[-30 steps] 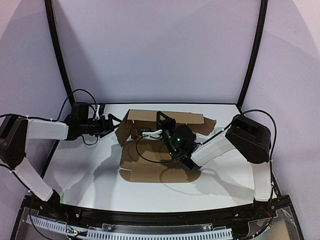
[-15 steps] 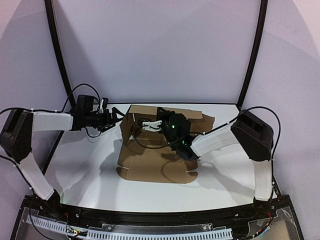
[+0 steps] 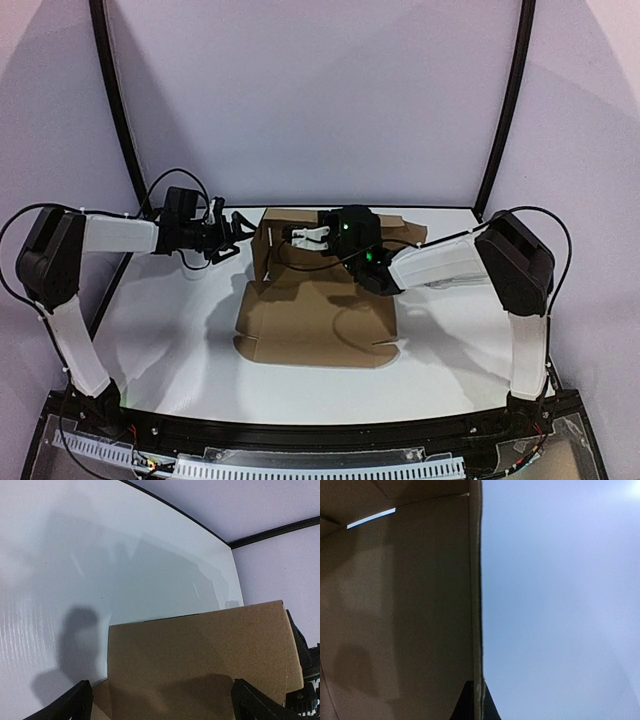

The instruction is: Fold the paper box

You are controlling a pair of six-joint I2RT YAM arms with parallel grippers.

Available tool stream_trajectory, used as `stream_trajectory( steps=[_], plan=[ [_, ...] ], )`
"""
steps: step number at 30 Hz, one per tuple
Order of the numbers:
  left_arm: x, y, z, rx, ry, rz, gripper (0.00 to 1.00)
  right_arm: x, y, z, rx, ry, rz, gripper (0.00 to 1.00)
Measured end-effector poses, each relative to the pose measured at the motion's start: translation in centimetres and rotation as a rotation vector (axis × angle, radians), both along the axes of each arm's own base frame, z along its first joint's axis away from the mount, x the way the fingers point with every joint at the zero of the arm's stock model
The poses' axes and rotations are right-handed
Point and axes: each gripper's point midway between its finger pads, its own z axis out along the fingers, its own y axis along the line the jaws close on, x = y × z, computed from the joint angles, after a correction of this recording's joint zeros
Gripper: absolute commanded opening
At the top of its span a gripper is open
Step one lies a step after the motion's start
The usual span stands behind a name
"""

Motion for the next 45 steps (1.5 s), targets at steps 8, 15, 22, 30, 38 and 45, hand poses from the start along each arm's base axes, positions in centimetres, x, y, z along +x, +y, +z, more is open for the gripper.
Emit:
stream_trajectory(
  steps=[8, 15, 22, 30, 38, 45],
  plan=[
    [-0.9, -0.7, -0.5, 0.0, -0.046, -0.086, 0.97, 0.8, 0.0, -0.4, -0.003, 0.04, 0.043, 0.0],
    [-2.7, 0.0, -3.5, 0.101, -0.067, -0.16, 0.99, 0.9, 0.1, -0.3, -0.015, 0.038, 0.052, 0.0],
    [-5.3, 0.3, -5.8, 0.172, -0.088, -0.274, 0.99, 0.8, 0.1, -0.5, -0.031, 0.025, 0.064, 0.0],
    [-7.0, -2.0, -4.7, 0.176, -0.169, -0.407, 0.99, 0.5, 0.1, -0.5, -0.039, 0.001, 0.077, 0.0],
    [-4.2, -2.8, -2.7, 0.205, -0.297, -0.321, 0.99, 0.3, 0.2, -0.6, -0.04, 0.003, 0.075, 0.0],
    [-3.0, -3.0, -2.0, 0.238, -0.363, -0.263, 0.99, 0.4, 0.1, -0.5, -0.045, 0.005, 0.06, 0.0]
  ],
)
